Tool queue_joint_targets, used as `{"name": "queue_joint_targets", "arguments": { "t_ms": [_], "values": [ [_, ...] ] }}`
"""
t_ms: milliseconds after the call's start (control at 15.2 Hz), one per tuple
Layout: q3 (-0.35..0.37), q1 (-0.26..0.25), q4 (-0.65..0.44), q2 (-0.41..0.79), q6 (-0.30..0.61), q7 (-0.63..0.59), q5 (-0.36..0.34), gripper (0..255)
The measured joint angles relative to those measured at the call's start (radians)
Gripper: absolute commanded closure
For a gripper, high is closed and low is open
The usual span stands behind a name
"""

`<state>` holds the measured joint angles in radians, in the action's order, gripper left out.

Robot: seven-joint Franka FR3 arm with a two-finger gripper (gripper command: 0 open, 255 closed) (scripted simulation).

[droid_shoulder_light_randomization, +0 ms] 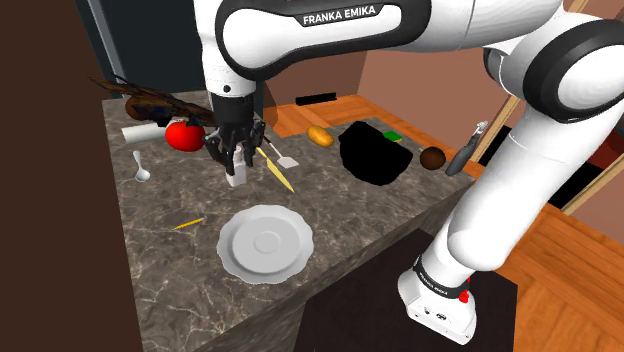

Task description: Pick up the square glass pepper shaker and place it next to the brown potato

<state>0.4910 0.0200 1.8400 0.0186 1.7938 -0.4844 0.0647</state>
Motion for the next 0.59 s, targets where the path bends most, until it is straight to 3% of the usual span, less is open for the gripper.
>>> {"name": "queue_joint_targets", "arguments": {
  "t_ms": [594],
  "values": [
    [-0.119,0.107,0.122,-0.115,0.0,0.237,0.029,255]
  ]
}}
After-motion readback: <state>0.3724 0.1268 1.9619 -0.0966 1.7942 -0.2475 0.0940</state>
